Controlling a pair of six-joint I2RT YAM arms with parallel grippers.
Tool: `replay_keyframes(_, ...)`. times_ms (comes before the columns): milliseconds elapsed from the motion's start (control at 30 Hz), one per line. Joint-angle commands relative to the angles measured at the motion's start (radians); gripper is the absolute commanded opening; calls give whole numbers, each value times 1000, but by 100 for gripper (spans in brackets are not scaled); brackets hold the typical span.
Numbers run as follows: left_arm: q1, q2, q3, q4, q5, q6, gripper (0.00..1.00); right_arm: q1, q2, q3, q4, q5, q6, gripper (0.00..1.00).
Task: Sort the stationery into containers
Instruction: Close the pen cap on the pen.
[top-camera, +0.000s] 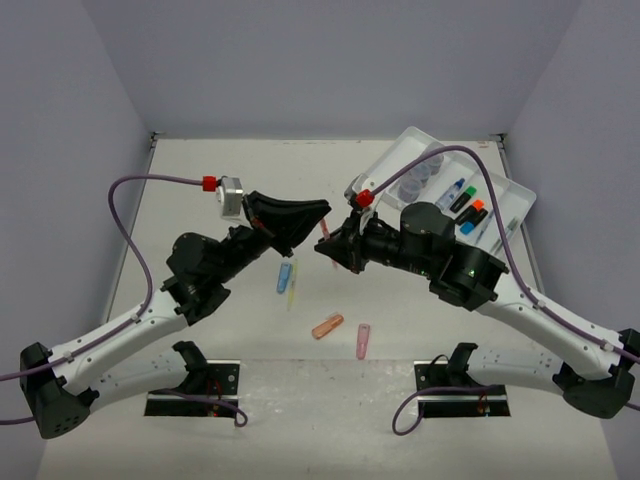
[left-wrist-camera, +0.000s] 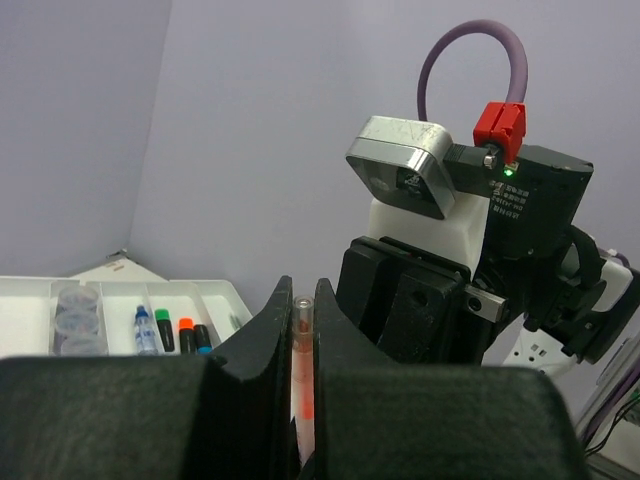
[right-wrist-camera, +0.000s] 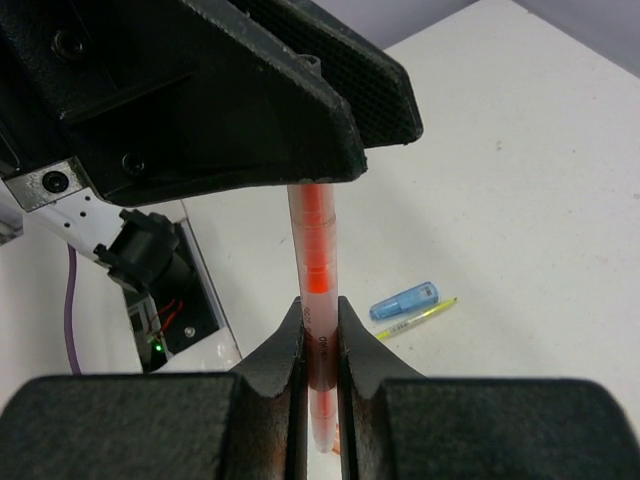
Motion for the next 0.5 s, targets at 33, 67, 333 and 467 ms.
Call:
replay_keyframes(33,-72,13,-56,-380,115,13,0,-62,-64,-38,455,96,40,0)
replay_keyframes(67,-72,7,-29,-420,70,33,0,-62,-82,-94,468,89,58,0)
replay_keyframes(333,-72,-49,174,-599,-82,132,37,-61,-202,-403,602,-98,192,0)
replay_keyframes(467,-72,-82,209,-576,-87,151,81,-56,-240,-489,595,-113,225,0)
